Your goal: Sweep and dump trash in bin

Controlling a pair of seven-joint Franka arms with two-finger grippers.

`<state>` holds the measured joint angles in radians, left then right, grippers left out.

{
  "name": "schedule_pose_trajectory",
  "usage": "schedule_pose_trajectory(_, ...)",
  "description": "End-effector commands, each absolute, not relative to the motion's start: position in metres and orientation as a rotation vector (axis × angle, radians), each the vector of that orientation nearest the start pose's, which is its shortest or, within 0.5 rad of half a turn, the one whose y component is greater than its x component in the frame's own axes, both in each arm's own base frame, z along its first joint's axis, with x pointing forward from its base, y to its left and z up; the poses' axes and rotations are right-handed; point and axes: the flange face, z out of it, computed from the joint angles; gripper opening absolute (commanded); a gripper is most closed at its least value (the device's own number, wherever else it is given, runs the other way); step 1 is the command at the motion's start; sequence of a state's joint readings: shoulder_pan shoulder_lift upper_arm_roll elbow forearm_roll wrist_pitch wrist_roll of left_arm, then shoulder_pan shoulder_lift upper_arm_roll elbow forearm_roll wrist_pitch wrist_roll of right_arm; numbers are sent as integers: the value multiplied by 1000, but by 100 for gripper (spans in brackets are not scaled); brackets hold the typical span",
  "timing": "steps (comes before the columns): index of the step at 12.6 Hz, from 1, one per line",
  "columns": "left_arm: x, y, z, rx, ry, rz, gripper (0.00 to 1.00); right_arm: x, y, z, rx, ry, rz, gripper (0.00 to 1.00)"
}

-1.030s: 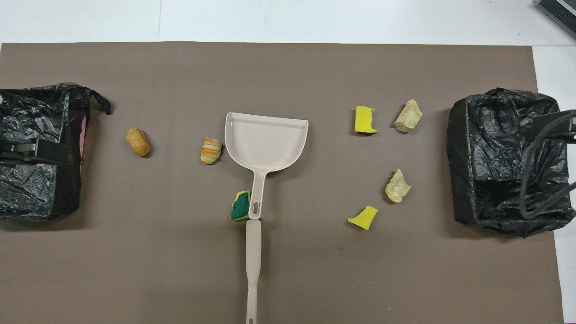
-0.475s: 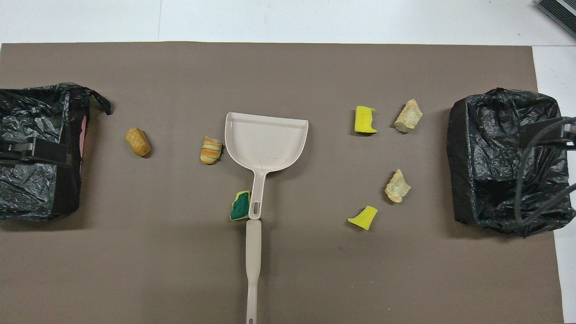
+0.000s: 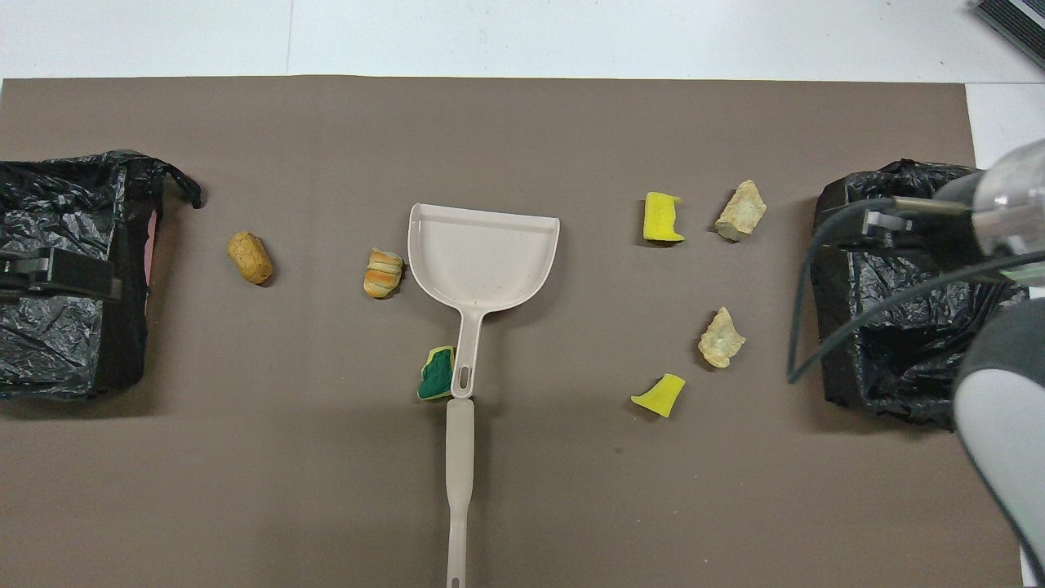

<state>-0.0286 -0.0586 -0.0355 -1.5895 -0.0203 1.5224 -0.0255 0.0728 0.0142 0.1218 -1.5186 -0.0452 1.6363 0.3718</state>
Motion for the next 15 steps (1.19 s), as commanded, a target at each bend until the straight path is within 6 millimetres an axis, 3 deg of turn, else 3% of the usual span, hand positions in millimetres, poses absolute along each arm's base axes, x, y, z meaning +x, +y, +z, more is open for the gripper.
schedule_pose_trajectory(1,526,-47,643,-3190,80,-13,100,569,158,625,-3133,231,-208,100)
schedule_pose_trajectory(2,525,-55,641,-3213,89,-3,100,577,182,598,-3155,214,-155,100)
schedule_pose_trajectory(3,523,-67,639,-3229,118,0,100,583,206,592,-3161,230,-185,100)
schedule_pose_trajectory(5,514,-102,620,-3241,217,15,100,600,253,561,-3152,251,-179,100)
schedule_pose_trajectory(7,491,-137,593,-3234,286,9,100,598,302,543,-3169,242,-190,100)
schedule_pose_trajectory(8,472,-156,582,-3233,288,-4,100,594,318,536,-3168,237,-181,100)
schedule_pose_trajectory(11,422,-210,549,-3227,332,-10,100,584,351,514,-3176,208,-149,100)
schedule_pose_trajectory(13,399,-224,538,-3218,394,-9,100,584,353,512,-3167,210,-150,100)
schedule_pose_trajectory(15,369,-225,521,-3216,431,-47,100,583,357,509,-3158,203,-145,100)
